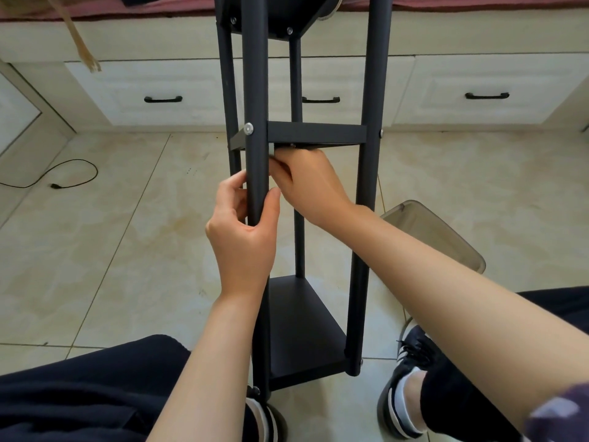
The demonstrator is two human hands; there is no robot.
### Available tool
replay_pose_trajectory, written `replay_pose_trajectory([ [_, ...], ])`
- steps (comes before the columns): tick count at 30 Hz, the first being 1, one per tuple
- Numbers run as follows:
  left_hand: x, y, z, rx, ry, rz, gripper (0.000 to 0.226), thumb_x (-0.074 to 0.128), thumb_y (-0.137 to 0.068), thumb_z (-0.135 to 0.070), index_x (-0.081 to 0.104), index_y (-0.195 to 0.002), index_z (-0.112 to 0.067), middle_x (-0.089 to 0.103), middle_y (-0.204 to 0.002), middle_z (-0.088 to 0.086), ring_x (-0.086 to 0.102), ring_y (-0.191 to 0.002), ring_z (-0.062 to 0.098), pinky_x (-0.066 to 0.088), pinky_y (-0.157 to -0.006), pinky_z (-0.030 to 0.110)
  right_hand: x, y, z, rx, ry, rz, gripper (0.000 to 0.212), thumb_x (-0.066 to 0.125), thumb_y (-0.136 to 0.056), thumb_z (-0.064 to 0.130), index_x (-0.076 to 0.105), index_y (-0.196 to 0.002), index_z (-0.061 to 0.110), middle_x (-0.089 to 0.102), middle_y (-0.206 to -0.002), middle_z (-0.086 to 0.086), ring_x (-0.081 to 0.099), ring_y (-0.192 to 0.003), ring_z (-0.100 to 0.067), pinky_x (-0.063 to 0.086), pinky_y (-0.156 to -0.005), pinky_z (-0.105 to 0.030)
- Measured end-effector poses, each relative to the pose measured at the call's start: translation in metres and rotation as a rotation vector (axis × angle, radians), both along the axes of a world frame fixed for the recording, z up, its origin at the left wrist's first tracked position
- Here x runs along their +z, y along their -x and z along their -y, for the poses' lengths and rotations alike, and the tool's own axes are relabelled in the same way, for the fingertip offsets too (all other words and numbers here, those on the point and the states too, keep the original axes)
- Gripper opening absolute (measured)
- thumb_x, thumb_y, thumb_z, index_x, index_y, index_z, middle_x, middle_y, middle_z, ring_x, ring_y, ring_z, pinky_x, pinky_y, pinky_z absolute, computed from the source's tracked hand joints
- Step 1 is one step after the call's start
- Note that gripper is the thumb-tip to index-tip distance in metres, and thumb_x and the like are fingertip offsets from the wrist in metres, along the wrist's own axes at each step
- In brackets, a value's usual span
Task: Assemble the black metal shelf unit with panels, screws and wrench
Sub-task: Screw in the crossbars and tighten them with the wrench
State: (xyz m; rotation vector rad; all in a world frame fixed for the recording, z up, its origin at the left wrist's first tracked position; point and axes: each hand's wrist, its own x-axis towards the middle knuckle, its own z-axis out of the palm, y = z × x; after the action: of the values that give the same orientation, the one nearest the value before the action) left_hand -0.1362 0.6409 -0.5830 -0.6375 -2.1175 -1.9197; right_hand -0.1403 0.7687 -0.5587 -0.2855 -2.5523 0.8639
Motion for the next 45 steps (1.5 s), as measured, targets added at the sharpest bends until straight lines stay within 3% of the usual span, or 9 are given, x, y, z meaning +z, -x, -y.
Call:
replay_pose_trajectory([
  [5, 0.001, 0.0, 0.001, 0.015, 0.005, -0.009, 0.027, 0.072, -0.093, -0.02, 0.062, -0.118, -0.022, 0.067, -0.085, -0.026, 0.067, -0.076, 0.006, 0.051, -0.067, 0.016, -0.009, 0.007, 0.007, -0.059, -0.02, -0.113, 0.026, 0.052, -0.101, 0.023, 0.069, -0.094, 0.005, 0.07, -0.084, -0.01, 0.065, -0.075, -0.027, 0.055, -0.07, -0.044],
  [11, 0.002, -0.001, 0.002, 0.027, -0.007, 0.004, 0.027, 0.072, -0.093, -0.02, 0.063, -0.118, -0.021, 0.069, -0.087, -0.019, 0.069, -0.078, 0.008, 0.053, -0.068, 0.018, -0.012, 0.013, 0.012, -0.146, -0.088, -0.287, 0.021, 0.059, -0.094, 0.017, 0.069, -0.081, 0.005, 0.069, -0.073, -0.011, 0.063, -0.063, -0.03, 0.042, -0.056, -0.029],
  [14, 0.002, 0.0, 0.004, 0.037, -0.01, 0.015, 0.028, 0.072, -0.093, -0.021, 0.062, -0.119, -0.021, 0.071, -0.091, -0.01, 0.071, -0.079, 0.014, 0.057, -0.069, 0.025, -0.013, 0.017, 0.017, -0.18, -0.121, -0.34, 0.018, 0.061, -0.091, 0.015, 0.069, -0.078, 0.005, 0.069, -0.069, -0.009, 0.063, -0.059, -0.03, 0.034, -0.06, -0.023],
  [20, 0.001, 0.0, 0.005, 0.052, -0.004, 0.017, 0.028, 0.071, -0.093, -0.022, 0.062, -0.12, -0.018, 0.071, -0.093, -0.004, 0.071, -0.081, 0.015, 0.058, -0.071, 0.025, -0.014, 0.023, 0.02, -0.239, -0.193, -0.357, 0.014, 0.064, -0.089, 0.016, 0.071, -0.08, 0.008, 0.069, -0.067, -0.008, 0.063, -0.057, -0.031, 0.038, -0.058, -0.025],
  [25, 0.002, -0.001, 0.005, 0.053, -0.011, 0.012, 0.028, 0.071, -0.093, -0.02, 0.06, -0.119, -0.021, 0.07, -0.094, -0.01, 0.07, -0.082, 0.011, 0.055, -0.072, 0.019, -0.016, 0.014, 0.02, -0.18, -0.137, -0.166, 0.024, 0.048, -0.101, 0.022, 0.063, -0.091, 0.007, 0.064, -0.072, -0.006, 0.06, -0.062, -0.029, 0.044, -0.055, -0.033],
  [28, 0.002, -0.001, 0.005, 0.052, -0.013, 0.005, 0.028, 0.071, -0.094, -0.018, 0.059, -0.119, -0.023, 0.069, -0.097, -0.012, 0.07, -0.087, 0.007, 0.054, -0.074, 0.016, -0.016, 0.0, 0.018, -0.12, -0.076, -0.059, 0.027, 0.042, -0.104, 0.024, 0.059, -0.092, 0.007, 0.052, -0.07, 0.003, 0.052, -0.059, -0.022, 0.035, -0.055, -0.03],
  [35, 0.003, -0.002, 0.004, 0.043, -0.005, -0.012, 0.031, 0.072, -0.093, -0.018, 0.06, -0.121, -0.02, 0.067, -0.1, -0.022, 0.069, -0.093, -0.002, 0.052, -0.077, 0.011, 0.001, -0.031, 0.01, 0.005, -0.104, 0.192, 0.031, 0.036, -0.105, 0.031, 0.061, -0.1, 0.013, 0.057, -0.075, 0.003, 0.056, -0.065, -0.019, 0.044, -0.061, -0.032],
  [38, 0.003, -0.003, 0.003, 0.038, -0.007, -0.013, 0.032, 0.072, -0.093, -0.018, 0.06, -0.122, -0.02, 0.068, -0.101, -0.019, 0.069, -0.093, 0.001, 0.053, -0.077, 0.012, 0.011, -0.034, 0.009, 0.01, -0.094, 0.237, 0.027, 0.036, -0.104, 0.03, 0.055, -0.088, 0.019, 0.05, -0.067, 0.007, 0.053, -0.062, -0.016, 0.043, -0.059, -0.032],
  [45, 0.002, -0.003, 0.002, 0.018, -0.014, 0.0, 0.033, 0.072, -0.093, -0.018, 0.061, -0.124, -0.014, 0.069, -0.099, -0.016, 0.07, -0.089, 0.003, 0.052, -0.074, 0.013, 0.023, -0.029, 0.006, -0.019, 0.044, 0.223, 0.026, 0.04, -0.103, 0.03, 0.059, -0.09, 0.019, 0.05, -0.068, 0.01, 0.053, -0.063, -0.013, 0.039, -0.057, -0.028],
])
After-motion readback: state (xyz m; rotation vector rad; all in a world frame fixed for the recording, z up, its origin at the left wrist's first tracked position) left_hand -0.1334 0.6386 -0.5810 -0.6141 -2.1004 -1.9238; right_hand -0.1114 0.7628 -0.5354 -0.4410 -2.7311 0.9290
